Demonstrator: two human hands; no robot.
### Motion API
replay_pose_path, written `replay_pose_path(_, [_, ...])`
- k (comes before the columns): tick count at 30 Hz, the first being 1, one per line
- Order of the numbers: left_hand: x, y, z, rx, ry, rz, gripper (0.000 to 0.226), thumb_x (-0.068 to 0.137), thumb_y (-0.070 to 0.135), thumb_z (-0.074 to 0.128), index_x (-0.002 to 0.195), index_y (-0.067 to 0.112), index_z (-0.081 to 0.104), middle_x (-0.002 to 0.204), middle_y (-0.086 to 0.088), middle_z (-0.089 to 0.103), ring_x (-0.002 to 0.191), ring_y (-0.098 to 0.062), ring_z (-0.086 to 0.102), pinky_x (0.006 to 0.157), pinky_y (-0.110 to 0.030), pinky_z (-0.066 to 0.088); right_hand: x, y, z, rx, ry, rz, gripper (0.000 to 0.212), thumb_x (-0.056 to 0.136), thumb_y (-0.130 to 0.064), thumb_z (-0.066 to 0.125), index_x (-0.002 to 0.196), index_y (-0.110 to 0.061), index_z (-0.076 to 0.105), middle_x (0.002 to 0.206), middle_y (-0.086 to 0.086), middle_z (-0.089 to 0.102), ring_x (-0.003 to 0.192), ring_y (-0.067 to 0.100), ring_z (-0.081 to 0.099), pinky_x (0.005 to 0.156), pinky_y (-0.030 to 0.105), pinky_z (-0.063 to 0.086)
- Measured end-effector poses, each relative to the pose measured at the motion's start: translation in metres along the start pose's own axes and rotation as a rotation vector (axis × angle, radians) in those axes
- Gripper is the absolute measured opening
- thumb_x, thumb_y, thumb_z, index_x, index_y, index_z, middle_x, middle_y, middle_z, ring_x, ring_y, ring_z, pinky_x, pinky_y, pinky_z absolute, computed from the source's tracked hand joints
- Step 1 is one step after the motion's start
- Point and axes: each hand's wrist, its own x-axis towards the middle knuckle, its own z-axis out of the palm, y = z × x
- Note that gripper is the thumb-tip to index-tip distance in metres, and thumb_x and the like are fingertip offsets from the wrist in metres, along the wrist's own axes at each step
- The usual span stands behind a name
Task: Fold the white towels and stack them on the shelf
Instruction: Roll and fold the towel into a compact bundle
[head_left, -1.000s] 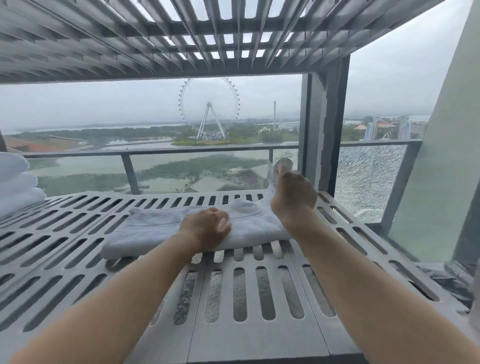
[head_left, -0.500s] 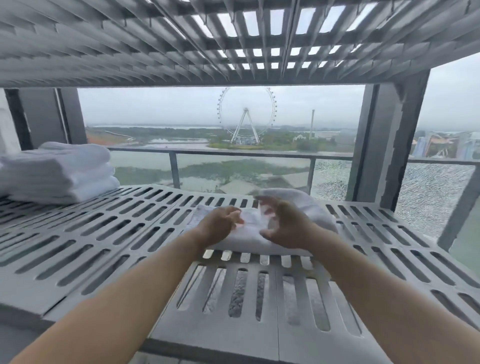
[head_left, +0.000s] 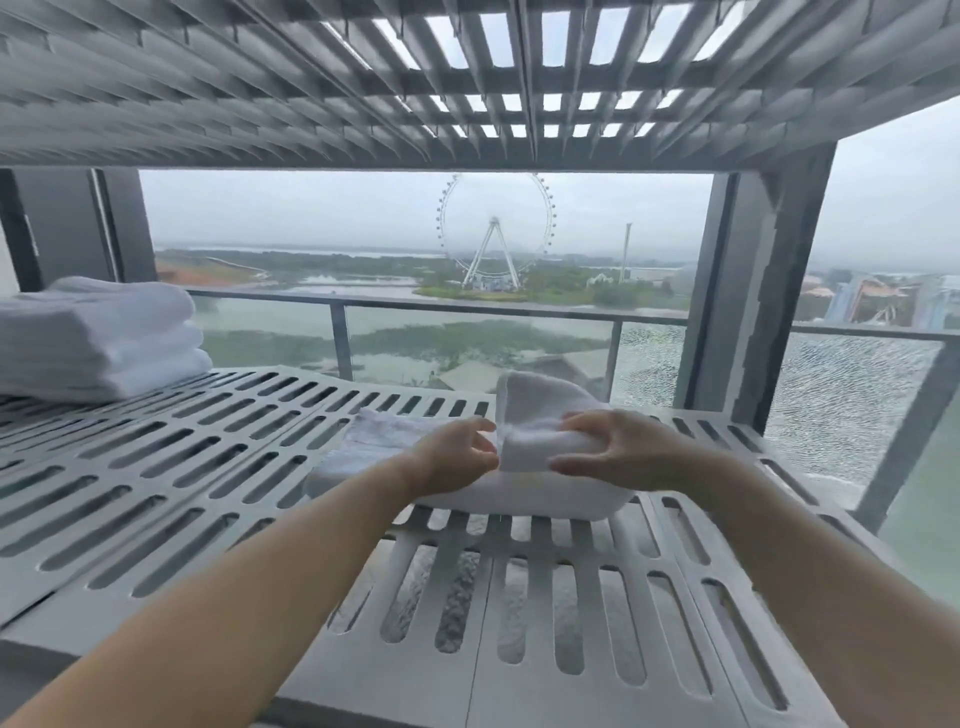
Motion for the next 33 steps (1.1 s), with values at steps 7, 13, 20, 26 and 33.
replay_pose_path(7, [-0.014,0.001,0.001,0.37,0.23,0.422,0.09,0.069,0.032,0.071,0.144,0.017,0.024,0.148,-0.004,0.032,0.13,-0.021,0.036,0.107,-0.036,0.034,0.013,-0.006,0.023,-0.163,0.358,-0.133,0.018,0.078,-0.035,0.061,0.093,-0.028,0.067,0.076,-0.01,0.058,0.076,0.019,0.059,0.061,0.027,0.04])
replay_pose_path(13, [-0.003,0.025,-0.004,0.763,0.376,0.393,0.045,0.083,0.021,0.056,0.127,0.024,0.053,0.114,-0.004,0.066,0.1,-0.027,0.062,0.086,-0.038,0.049,0.013,0.006,0.045,-0.067,0.535,-0.151,0.061,0.071,-0.027,0.073,0.127,-0.018,0.05,0.132,0.004,0.05,0.117,0.024,0.05,0.093,0.036,0.044])
replay_pose_path(20, [-0.01,0.017,-0.02,0.952,0.436,0.444,0.034,0.073,0.004,0.062,0.107,0.012,0.062,0.101,-0.009,0.064,0.089,-0.031,0.062,0.072,-0.04,0.051,0.011,0.006,0.067,0.115,0.6,0.126,0.063,0.066,-0.014,0.066,0.124,-0.011,0.041,0.112,0.007,0.055,0.098,0.027,0.056,0.074,0.03,0.044])
replay_pose_path(26, [-0.03,-0.019,-0.04,1.065,0.401,0.302,0.032,0.084,0.002,0.046,0.108,0.018,0.06,0.105,-0.004,0.053,0.098,-0.026,0.056,0.071,-0.037,0.049,0.02,-0.009,0.067,-0.541,0.521,-0.099,0.045,0.075,-0.002,0.054,0.116,-0.021,0.058,0.13,0.0,0.054,0.115,0.021,0.053,0.09,0.033,0.046])
replay_pose_path(33, [-0.041,-0.033,-0.031,0.912,0.394,0.19,0.033,0.088,0.014,0.047,0.12,0.021,0.051,0.132,0.0,0.049,0.113,-0.024,0.052,0.087,-0.037,0.046,0.017,-0.002,0.072,-0.016,0.533,-0.124,0.063,0.066,0.012,0.058,0.124,-0.013,0.058,0.136,0.011,0.051,0.125,0.027,0.048,0.104,0.03,0.032])
